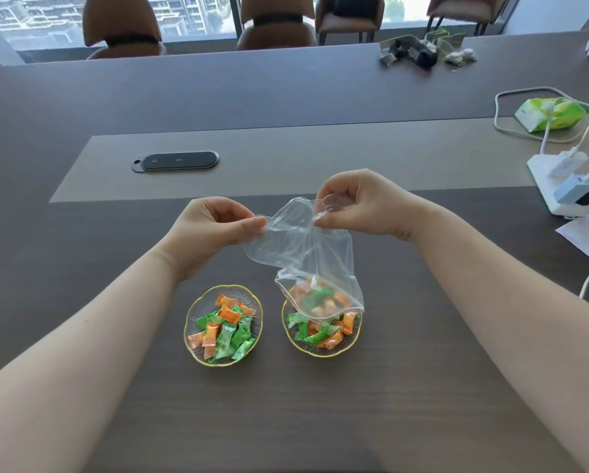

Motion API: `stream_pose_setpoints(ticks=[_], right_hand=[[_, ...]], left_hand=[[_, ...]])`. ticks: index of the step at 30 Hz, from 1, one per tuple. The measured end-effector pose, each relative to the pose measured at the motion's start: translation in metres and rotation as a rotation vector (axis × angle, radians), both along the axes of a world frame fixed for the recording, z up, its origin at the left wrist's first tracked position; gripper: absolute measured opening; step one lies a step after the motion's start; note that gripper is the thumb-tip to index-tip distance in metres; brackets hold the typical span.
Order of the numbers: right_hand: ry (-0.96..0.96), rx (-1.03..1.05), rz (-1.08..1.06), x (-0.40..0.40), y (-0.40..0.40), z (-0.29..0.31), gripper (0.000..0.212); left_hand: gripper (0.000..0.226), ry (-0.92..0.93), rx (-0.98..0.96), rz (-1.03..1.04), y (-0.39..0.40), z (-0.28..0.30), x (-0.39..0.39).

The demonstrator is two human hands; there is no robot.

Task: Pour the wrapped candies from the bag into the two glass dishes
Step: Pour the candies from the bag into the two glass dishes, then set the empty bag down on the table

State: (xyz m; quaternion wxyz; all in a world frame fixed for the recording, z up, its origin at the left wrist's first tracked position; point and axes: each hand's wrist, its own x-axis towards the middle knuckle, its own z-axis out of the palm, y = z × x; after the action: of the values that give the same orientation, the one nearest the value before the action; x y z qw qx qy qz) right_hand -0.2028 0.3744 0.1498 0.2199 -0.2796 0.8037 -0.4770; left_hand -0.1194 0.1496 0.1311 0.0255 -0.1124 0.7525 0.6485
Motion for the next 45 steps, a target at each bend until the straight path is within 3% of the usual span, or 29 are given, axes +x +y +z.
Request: stream_pose_setpoints(ticks=[5, 16, 22, 28, 30, 34, 37, 39, 41, 45], right_hand=[[-0.068, -0.105, -0.024, -0.002, -0.034, 0.002, 0.014], [-0.396, -0.221, -0.005, 0.001, -0.169, -0.012, 0.008], [-0.573, -0.22, -0.038, 0.017, -0.245, -0.054, 0.004], [-0.677, -0.107, -0.125, 0.026, -0.305, -0.119, 0.019], [-0.65, -0.055, -0.151, 0.029, -0.322, -0.144, 0.022], [-0.521, 0.033, -0.226, 0.028, -0.35, -0.185, 0.018], [-0.411, 0.131, -0.272, 0.025, -0.36, -0.202, 0.051], [-0.299, 0.225, -0.299, 0.022, -0.36, -0.205, 0.062], [-0.212, 0.303, -0.311, 0.02, -0.353, -0.206, 0.056], [-0.126, 0.407, -0.296, 0.02, -0.328, -0.203, 0.041]], left_hand=[[0.009, 0.059, -0.008, 0.112, -0.032, 0.007, 0.007], [0.024, 0.163, -0.111, 0.575, -0.162, 0.021, 0.029], [0.021, 0.036, -0.168, 0.597, -0.229, -0.011, 0.037], [0.014, -0.096, -0.253, 0.582, -0.283, -0.072, 0.035], [0.013, -0.14, -0.288, 0.582, -0.296, -0.094, 0.036], [0.048, -0.222, -0.306, 0.549, -0.309, -0.125, 0.04], [0.046, -0.289, -0.359, 0.429, -0.311, -0.142, 0.045], [0.071, -0.374, -0.461, 0.358, -0.312, -0.149, 0.048], [0.081, -0.392, -0.6, 0.296, -0.312, -0.152, 0.049], [0.074, -0.251, -0.8, 0.187, -0.299, -0.148, 0.046]])
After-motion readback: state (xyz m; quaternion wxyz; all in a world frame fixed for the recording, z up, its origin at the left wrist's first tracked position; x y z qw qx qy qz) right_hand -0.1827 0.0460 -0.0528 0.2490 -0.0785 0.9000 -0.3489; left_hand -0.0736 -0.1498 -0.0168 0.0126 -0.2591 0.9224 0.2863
